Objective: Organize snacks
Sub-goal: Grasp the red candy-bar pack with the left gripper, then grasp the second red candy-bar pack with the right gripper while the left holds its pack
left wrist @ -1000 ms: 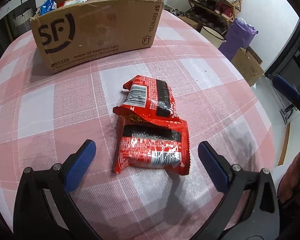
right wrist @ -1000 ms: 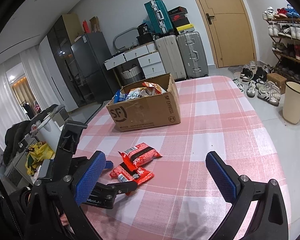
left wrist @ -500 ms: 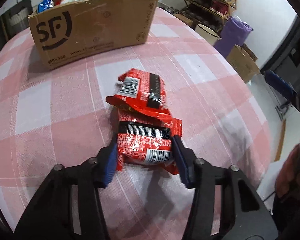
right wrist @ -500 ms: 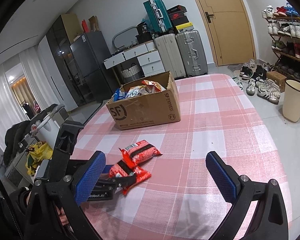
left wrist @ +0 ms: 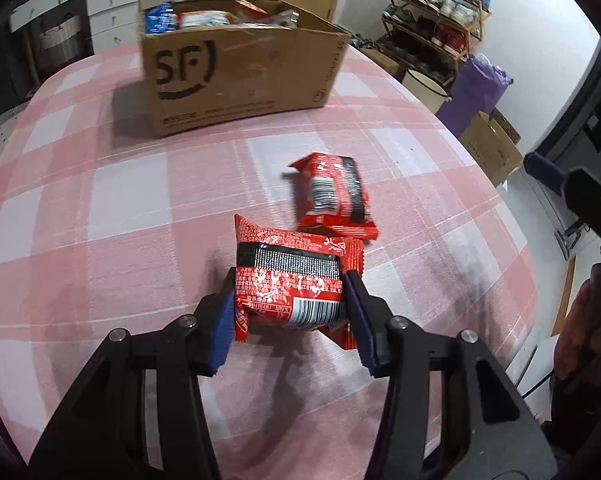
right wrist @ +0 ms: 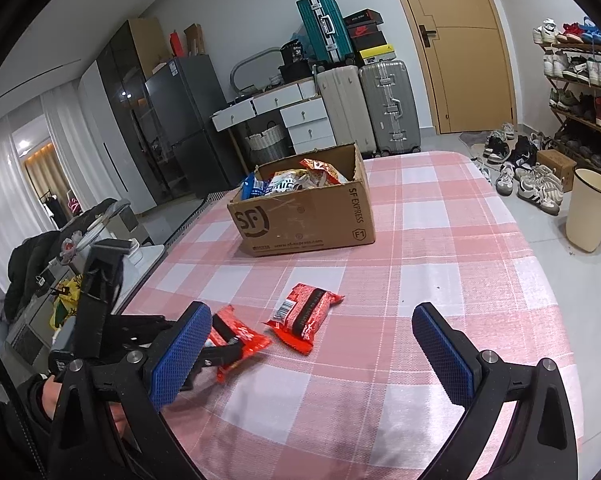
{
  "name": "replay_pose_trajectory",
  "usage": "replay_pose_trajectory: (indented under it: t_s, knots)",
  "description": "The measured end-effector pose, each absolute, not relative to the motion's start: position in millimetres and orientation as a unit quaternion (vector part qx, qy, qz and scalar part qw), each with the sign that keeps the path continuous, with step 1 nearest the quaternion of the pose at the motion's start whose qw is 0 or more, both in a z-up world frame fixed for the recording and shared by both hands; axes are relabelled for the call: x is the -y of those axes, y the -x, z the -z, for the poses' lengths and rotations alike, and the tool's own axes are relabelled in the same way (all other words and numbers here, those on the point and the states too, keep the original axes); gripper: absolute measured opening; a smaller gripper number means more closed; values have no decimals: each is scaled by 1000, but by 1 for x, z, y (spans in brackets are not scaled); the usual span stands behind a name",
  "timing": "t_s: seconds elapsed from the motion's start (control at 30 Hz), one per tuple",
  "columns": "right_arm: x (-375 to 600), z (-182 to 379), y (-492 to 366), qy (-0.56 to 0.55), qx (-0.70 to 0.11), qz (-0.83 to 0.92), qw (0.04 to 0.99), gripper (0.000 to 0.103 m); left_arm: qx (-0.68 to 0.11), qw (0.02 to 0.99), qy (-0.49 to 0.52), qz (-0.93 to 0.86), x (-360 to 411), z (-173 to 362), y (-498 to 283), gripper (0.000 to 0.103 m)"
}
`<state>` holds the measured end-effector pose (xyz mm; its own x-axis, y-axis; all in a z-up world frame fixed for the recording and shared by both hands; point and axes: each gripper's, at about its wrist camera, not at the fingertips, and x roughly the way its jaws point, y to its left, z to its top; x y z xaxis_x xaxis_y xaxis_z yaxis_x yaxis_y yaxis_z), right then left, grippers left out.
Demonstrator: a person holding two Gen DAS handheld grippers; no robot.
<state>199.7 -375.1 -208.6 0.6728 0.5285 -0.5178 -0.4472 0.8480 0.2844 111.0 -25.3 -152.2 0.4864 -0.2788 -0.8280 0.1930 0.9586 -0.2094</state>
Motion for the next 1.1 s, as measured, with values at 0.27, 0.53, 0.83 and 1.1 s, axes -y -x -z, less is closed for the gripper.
replay_pose_trajectory:
  t_s: [0.27,0.53,0.83,1.1]
  knots:
    - [359,222,-207,-61,-328,-267,904,102,-476,869,61,119,-7,146,-93,47]
    - [338,244,-226,-53,-363,-266,891,102,-468,873,80,112,-30,147,-87,47]
    - [312,273,-263,-51,-409,-263,872,102,-471,869,103,109,-53,159,-88,48]
    - [284,288,-290,-34,-430,-258,865,102,-474,866,114,111,-61,166,-90,48]
